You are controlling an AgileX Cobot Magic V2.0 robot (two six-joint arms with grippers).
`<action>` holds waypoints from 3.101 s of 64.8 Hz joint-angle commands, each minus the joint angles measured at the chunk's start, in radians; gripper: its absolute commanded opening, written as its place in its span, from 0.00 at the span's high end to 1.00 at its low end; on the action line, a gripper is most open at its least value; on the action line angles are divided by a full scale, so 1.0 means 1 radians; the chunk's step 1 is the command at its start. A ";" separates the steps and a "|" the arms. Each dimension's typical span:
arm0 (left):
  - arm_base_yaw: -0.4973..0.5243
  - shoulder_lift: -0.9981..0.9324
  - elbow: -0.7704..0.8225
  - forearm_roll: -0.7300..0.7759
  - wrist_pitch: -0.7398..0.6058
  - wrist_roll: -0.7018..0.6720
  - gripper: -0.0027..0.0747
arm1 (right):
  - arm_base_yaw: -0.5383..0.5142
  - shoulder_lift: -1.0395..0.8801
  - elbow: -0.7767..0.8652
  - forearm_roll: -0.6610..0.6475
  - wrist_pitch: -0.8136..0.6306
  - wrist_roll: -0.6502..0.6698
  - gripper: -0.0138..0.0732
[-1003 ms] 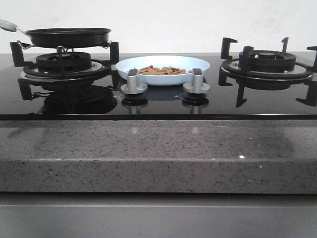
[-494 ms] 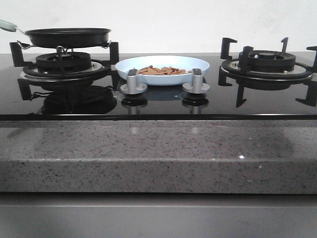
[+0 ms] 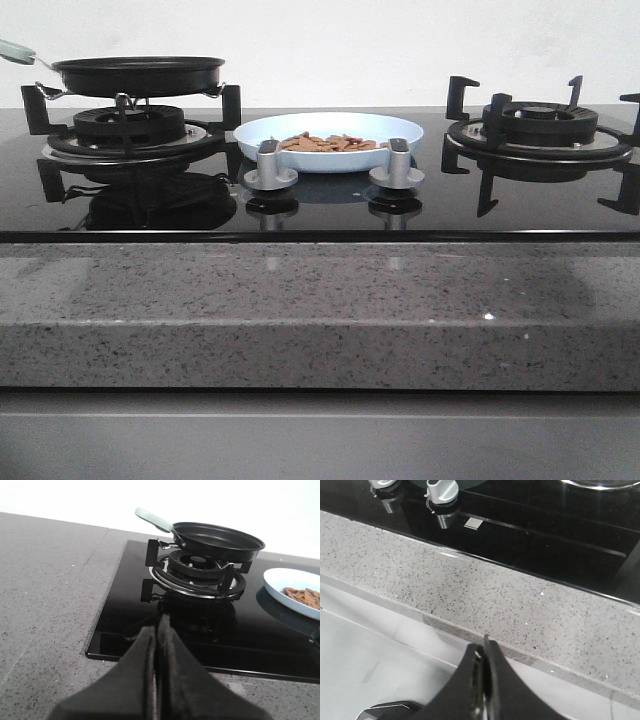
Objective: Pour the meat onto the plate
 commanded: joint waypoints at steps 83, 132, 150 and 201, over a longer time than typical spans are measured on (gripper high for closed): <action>0.019 -0.147 0.120 0.075 -0.256 0.085 0.99 | 0.003 0.005 -0.027 0.008 -0.053 -0.004 0.92; 0.019 -0.147 0.120 0.073 -0.256 0.086 0.99 | 0.003 0.005 -0.027 0.008 -0.053 -0.004 0.92; 0.019 -0.147 0.120 0.073 -0.256 0.086 0.99 | -0.045 -0.079 0.025 -0.036 -0.150 -0.016 0.92; 0.019 -0.147 0.120 0.073 -0.256 0.086 0.99 | -0.137 -0.492 0.675 -0.037 -0.962 -0.022 0.92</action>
